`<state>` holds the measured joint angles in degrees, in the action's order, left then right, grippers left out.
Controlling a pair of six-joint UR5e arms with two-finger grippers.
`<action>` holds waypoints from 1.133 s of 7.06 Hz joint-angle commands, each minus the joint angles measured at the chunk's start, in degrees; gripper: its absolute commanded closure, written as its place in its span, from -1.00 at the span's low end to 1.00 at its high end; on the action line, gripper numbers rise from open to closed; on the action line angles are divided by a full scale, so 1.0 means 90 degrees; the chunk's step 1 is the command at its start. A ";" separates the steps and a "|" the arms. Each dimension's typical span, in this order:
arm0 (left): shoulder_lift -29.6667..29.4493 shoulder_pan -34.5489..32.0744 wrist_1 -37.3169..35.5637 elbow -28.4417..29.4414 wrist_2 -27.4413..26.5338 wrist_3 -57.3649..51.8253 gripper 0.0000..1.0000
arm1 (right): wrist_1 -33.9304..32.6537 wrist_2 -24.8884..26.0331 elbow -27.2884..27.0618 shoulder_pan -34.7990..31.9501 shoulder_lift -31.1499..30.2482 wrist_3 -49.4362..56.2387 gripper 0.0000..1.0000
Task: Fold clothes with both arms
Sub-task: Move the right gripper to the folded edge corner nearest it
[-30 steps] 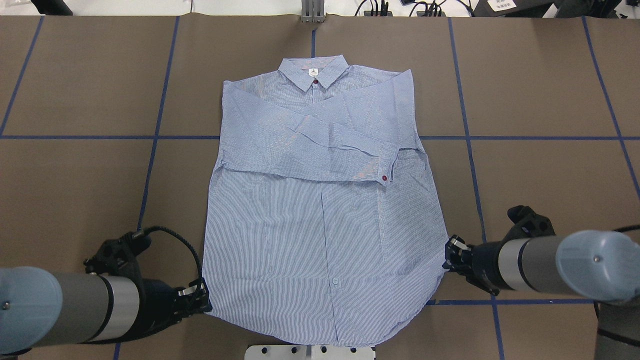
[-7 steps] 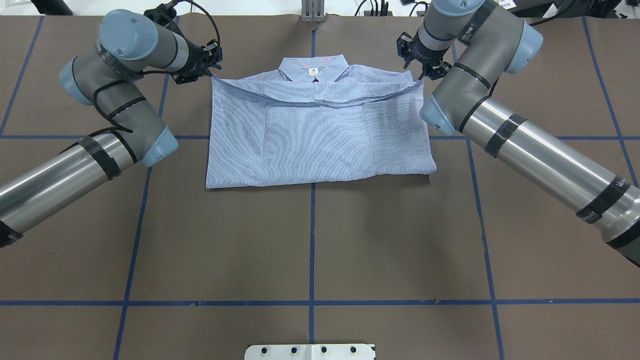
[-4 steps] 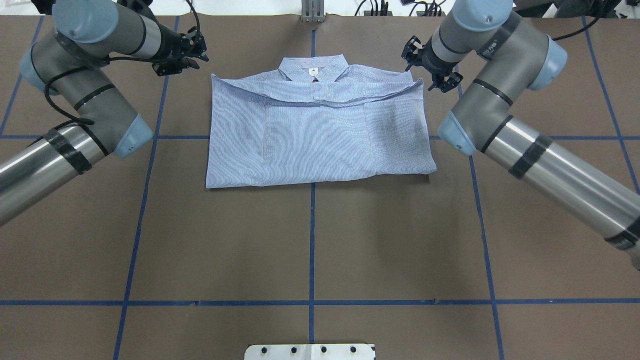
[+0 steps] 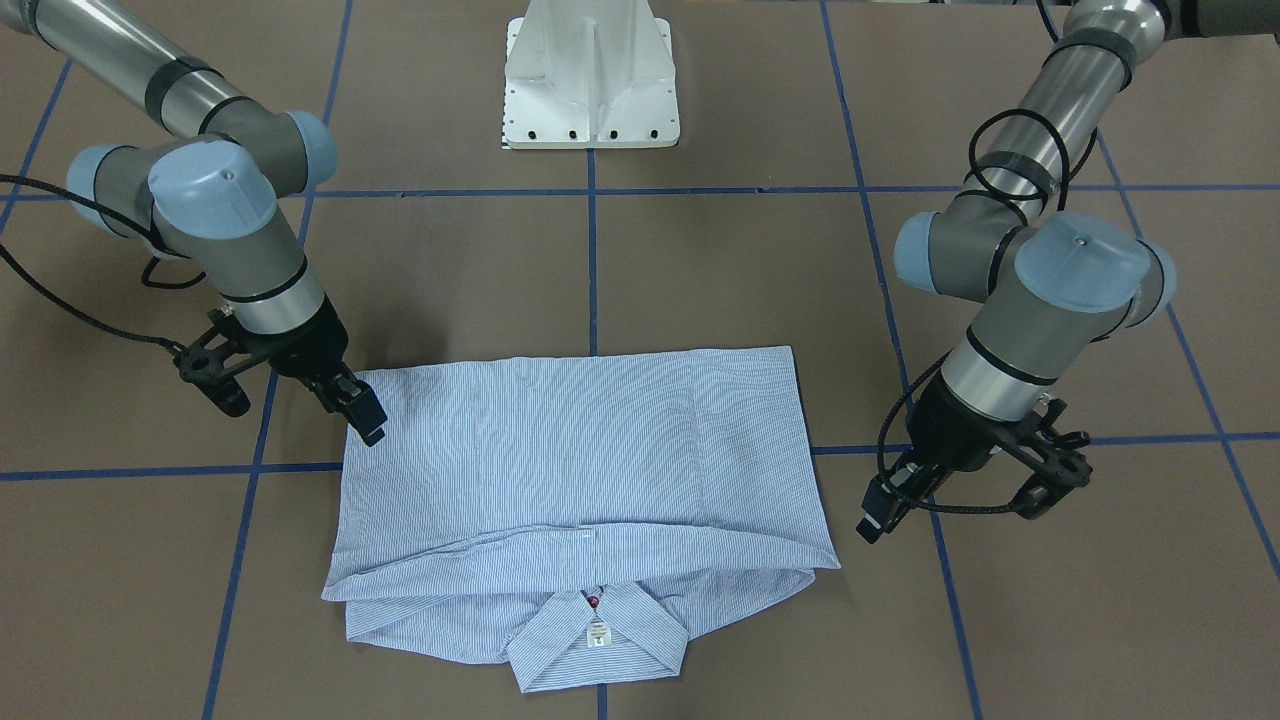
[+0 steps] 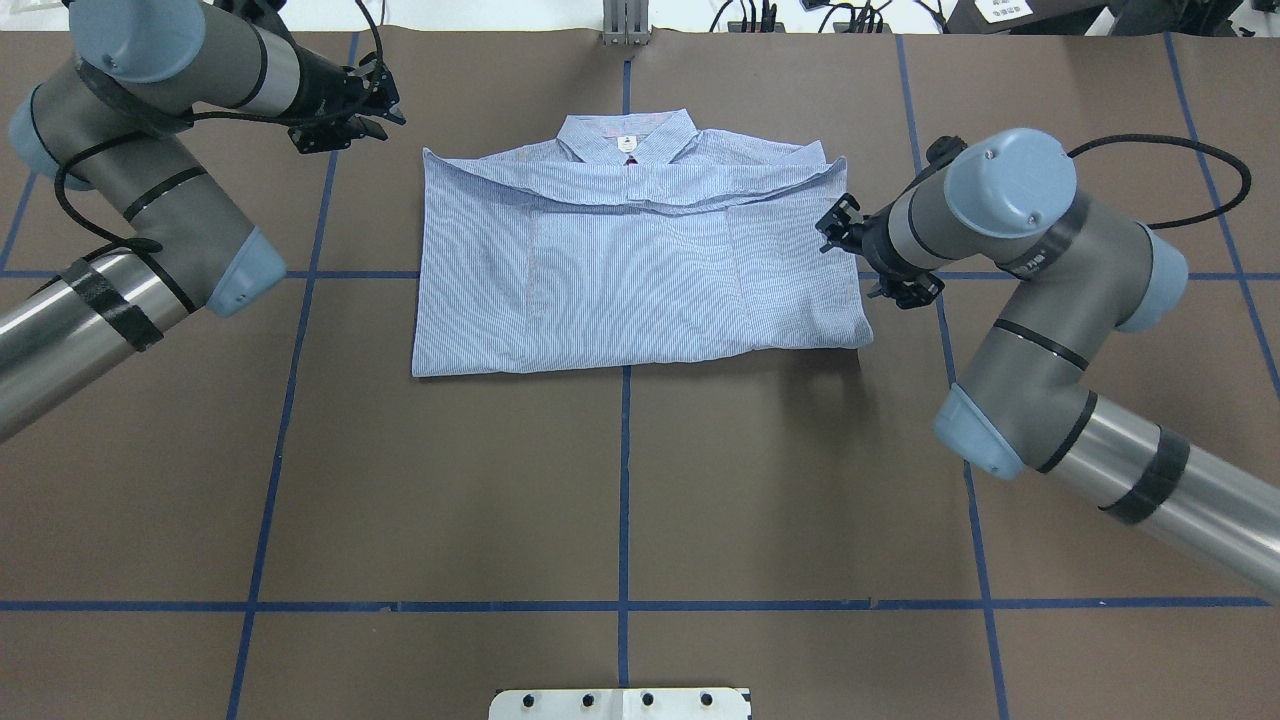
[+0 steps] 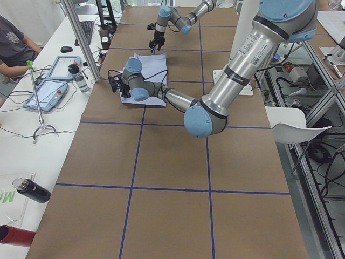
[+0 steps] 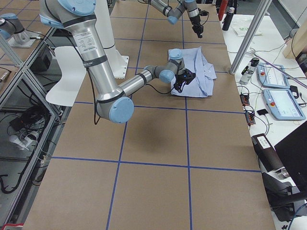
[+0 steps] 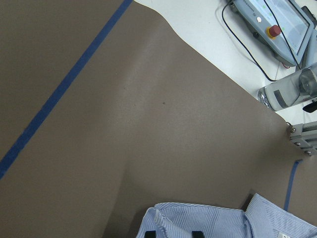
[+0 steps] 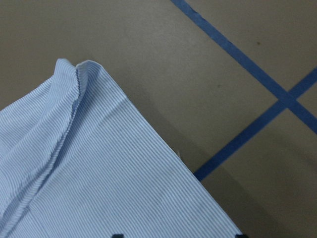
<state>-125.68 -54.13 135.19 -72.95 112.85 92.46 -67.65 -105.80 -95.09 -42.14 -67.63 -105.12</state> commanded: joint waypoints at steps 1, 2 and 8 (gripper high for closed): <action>0.0019 -0.0001 0.0008 0.0000 -0.0009 0.0000 0.29 | -0.0013 0.0076 -0.0499 0.0334 -0.0366 -0.0601 -0.65; 0.0039 0.0008 0.0018 0.0010 -0.0029 0.0000 0.29 | -0.0013 0.0318 -0.0508 0.0529 -0.0376 -0.1002 -0.65; 0.0147 0.0018 0.0028 -0.0058 -0.0058 0.0000 0.28 | 0.0016 0.0770 -0.0187 0.0883 -0.0513 -0.1260 -0.54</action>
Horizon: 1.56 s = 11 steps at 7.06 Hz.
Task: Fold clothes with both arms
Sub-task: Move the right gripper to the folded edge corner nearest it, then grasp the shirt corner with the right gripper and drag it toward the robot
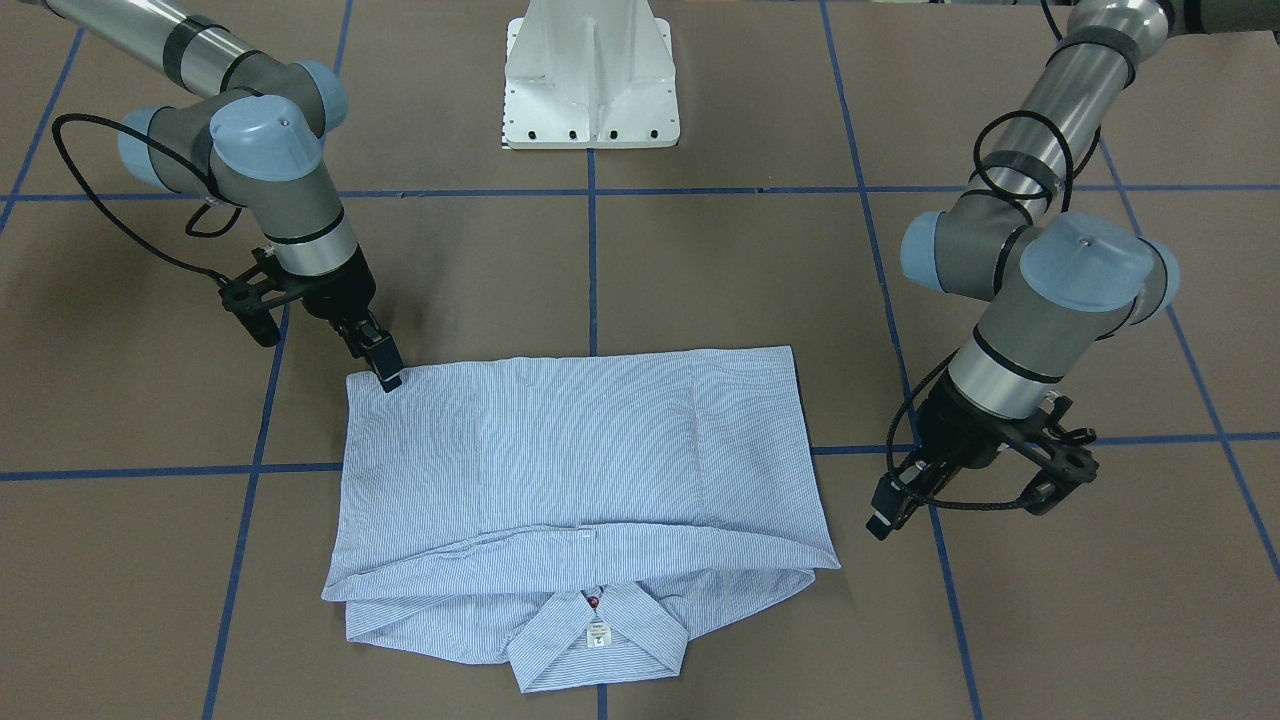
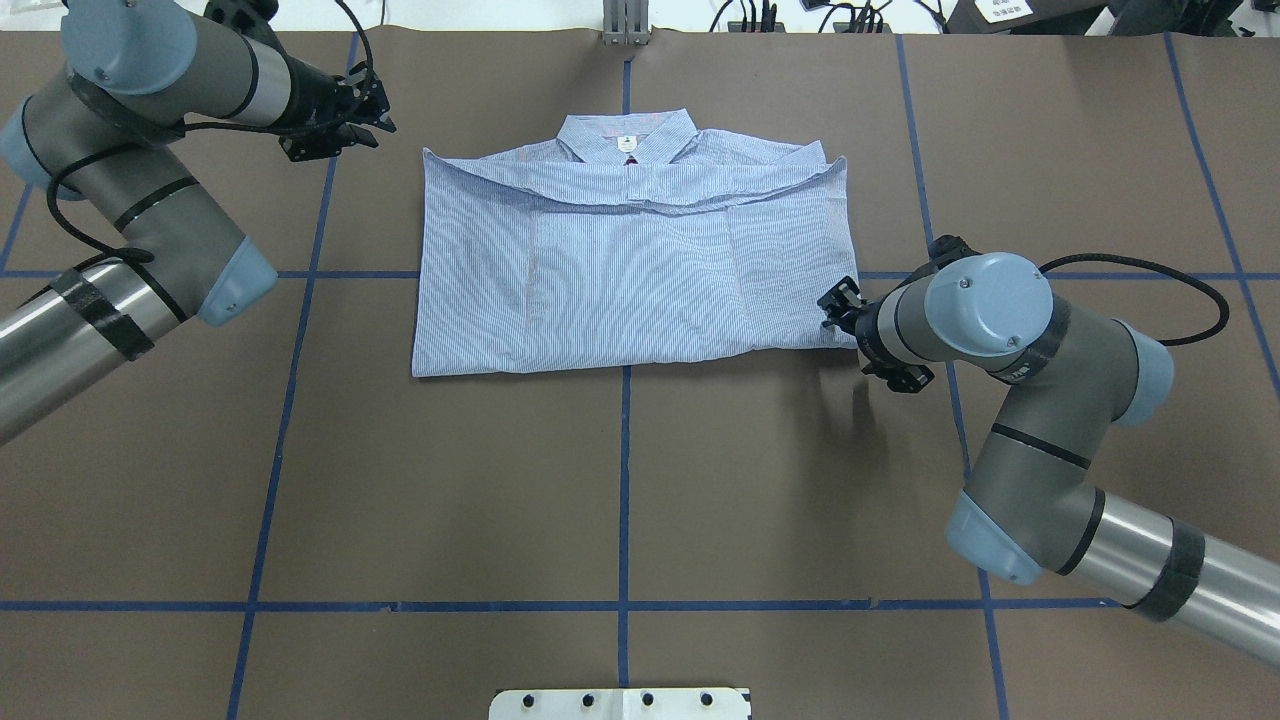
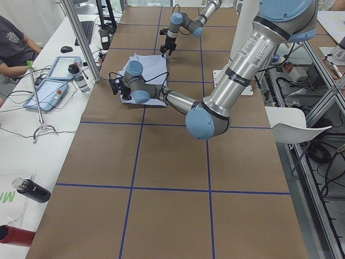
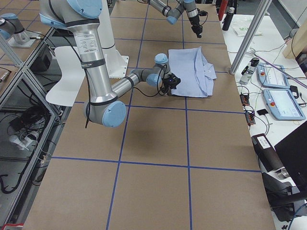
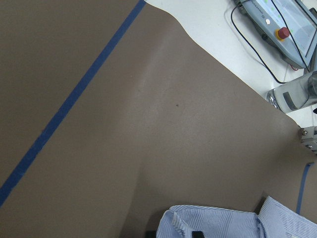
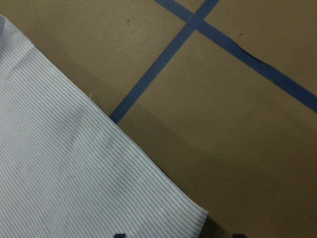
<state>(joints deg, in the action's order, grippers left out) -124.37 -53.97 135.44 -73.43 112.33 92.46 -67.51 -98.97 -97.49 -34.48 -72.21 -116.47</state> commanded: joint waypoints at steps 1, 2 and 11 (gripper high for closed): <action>-0.0009 0.0000 0.0000 -0.0005 0.0000 0.0000 0.28 | 0.0001 0.0145 0.0090 0.0080 -0.0004 -0.0008 -0.46; -0.0019 0.0000 0.0000 -0.0005 0.0000 0.0010 0.28 | -0.0008 0.0156 0.0080 0.0091 0.0006 -0.0037 0.01; 0.0059 0.0000 0.0009 -0.0200 0.0009 0.0000 0.28 | -0.0360 -0.0886 -0.2560 0.0838 -0.1484 -0.0154 1.00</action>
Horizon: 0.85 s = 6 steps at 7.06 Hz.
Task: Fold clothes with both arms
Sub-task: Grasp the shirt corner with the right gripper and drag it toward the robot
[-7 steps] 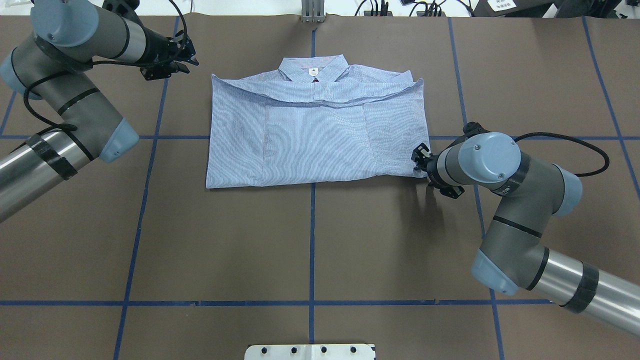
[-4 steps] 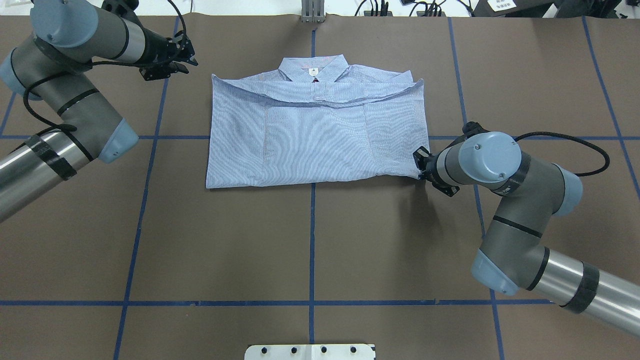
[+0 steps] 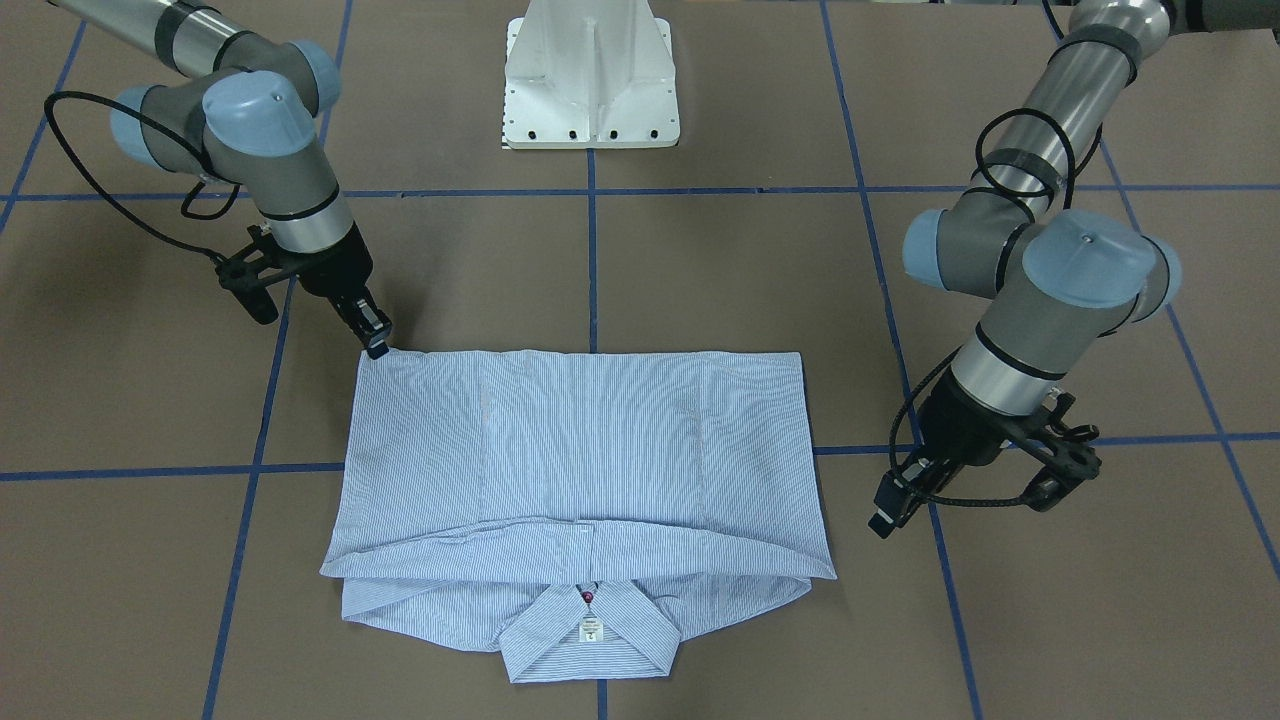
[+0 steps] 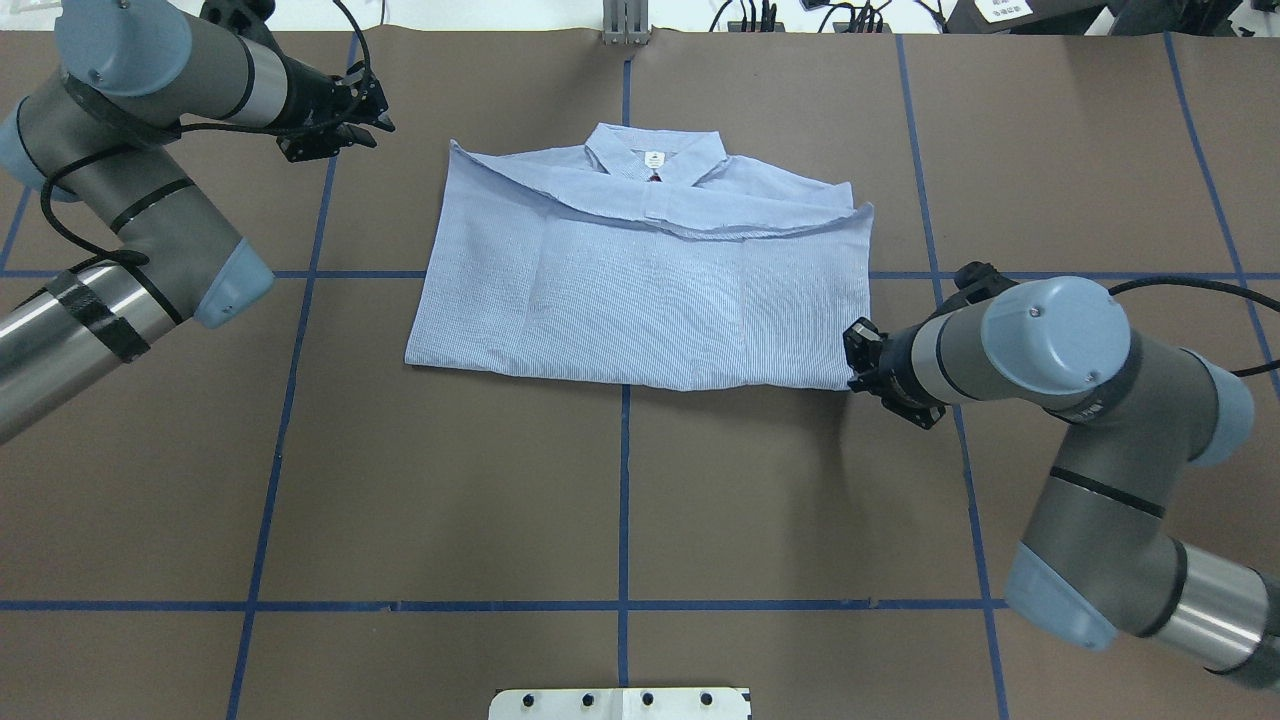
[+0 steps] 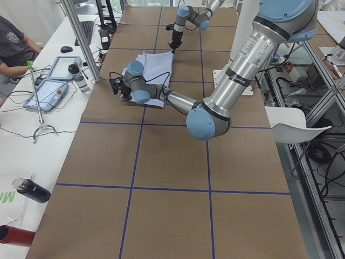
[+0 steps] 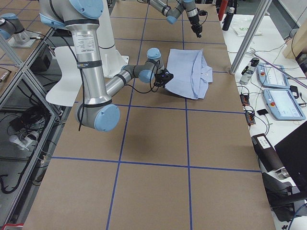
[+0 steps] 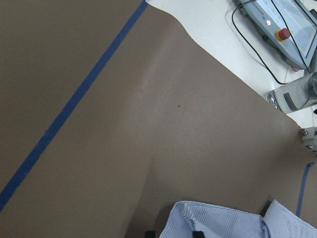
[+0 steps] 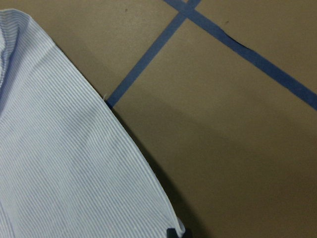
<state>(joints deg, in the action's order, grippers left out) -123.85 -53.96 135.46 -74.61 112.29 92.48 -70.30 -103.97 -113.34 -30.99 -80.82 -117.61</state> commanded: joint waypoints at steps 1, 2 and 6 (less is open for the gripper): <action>0.0002 0.0010 0.0017 -0.0118 0.0042 -0.0002 0.28 | -0.0079 -0.0371 -0.1153 0.1064 -0.0647 -0.0027 1.00; 0.0031 0.0029 0.0027 -0.0225 0.0062 0.0007 0.28 | -0.0137 -0.0420 -0.1408 0.1737 -0.0900 -0.0027 1.00; 0.0177 0.0039 0.0007 -0.0537 0.0432 0.0046 0.29 | -0.0138 -0.0528 -0.1753 0.3333 -0.1332 -0.0095 -0.90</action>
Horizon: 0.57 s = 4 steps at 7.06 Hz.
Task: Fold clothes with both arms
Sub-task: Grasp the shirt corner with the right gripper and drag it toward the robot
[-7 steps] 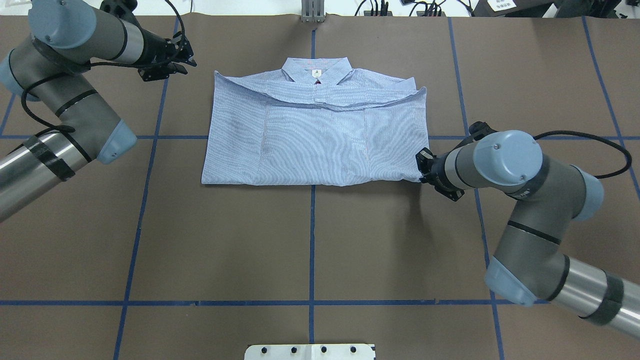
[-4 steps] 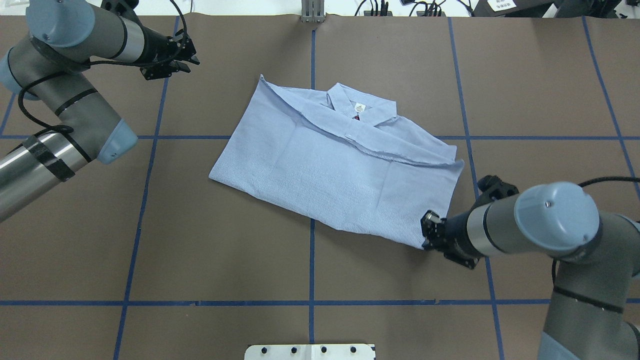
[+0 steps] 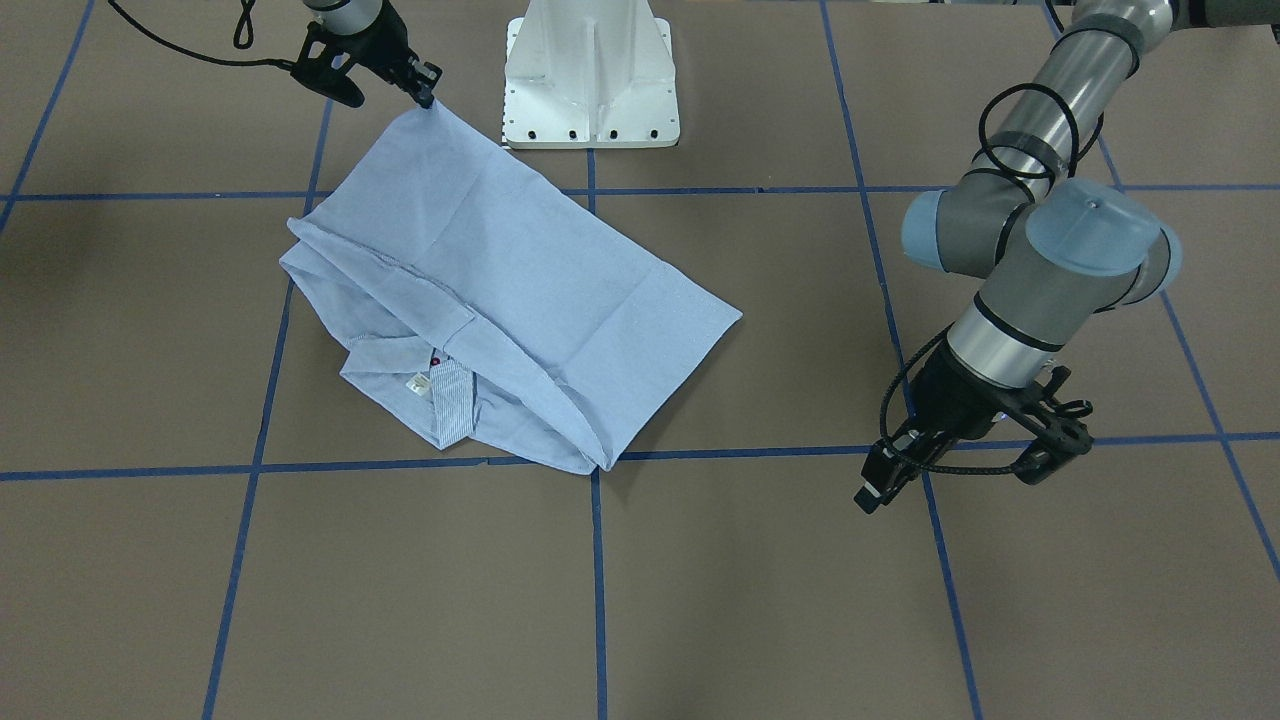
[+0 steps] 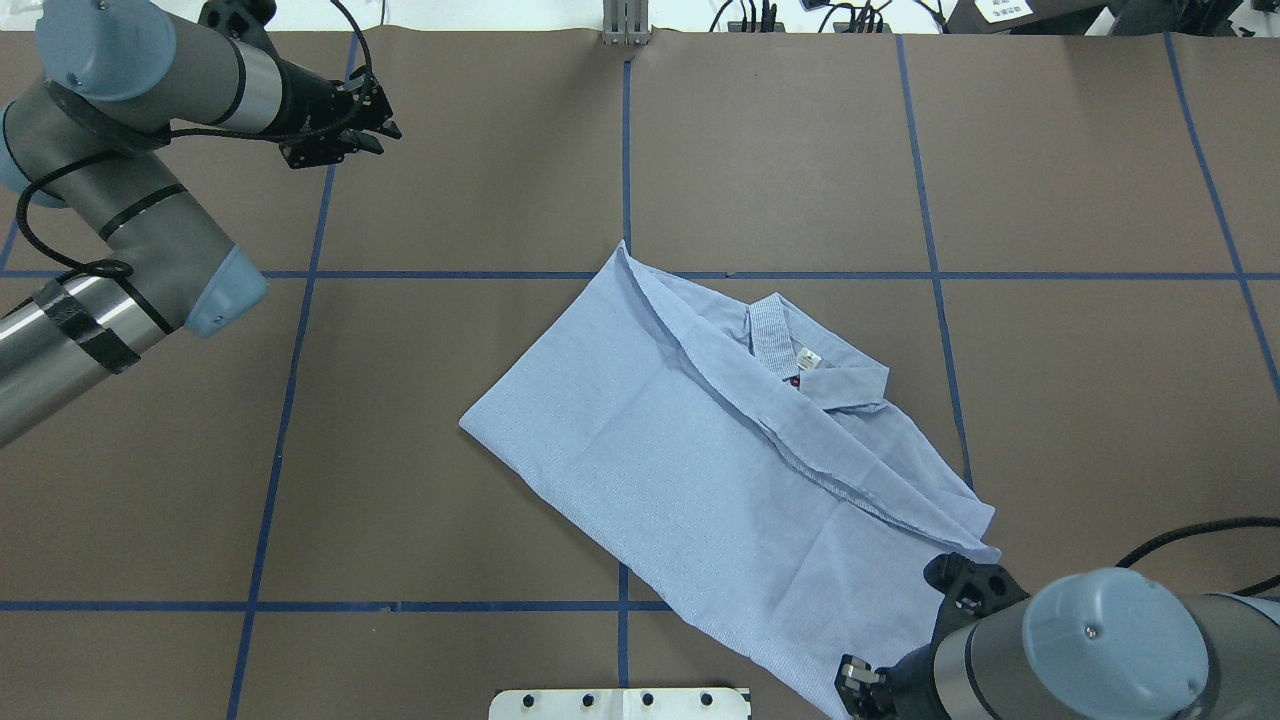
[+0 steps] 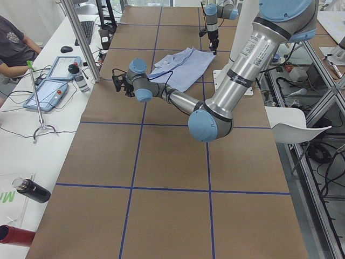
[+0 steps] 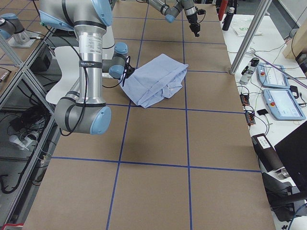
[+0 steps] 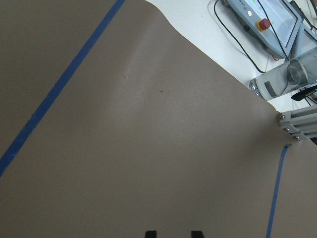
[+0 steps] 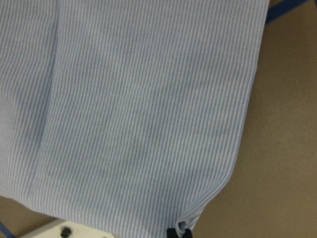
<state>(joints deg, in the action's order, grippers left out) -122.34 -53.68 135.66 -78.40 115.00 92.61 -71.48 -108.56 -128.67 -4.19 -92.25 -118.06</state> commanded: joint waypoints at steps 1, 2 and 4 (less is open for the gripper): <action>0.0067 0.0036 -0.0064 -0.0417 0.0171 0.0110 0.28 | 0.0002 -0.0028 -0.0068 0.0358 -0.0111 -0.0124 -1.00; 0.0329 0.0172 -0.0045 -0.0768 0.0355 0.0565 0.21 | -0.0007 -0.0028 -0.0291 0.0300 -0.0141 -0.0125 -1.00; 0.0953 0.0835 -0.0064 -0.1753 0.0221 0.1144 0.06 | 0.0012 -0.0861 -0.0712 -0.1329 -0.0073 -0.0095 -1.00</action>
<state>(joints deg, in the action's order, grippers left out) -116.89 -48.95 135.15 -89.37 117.33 100.23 -71.45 -111.32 -133.49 -7.13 -93.26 -119.05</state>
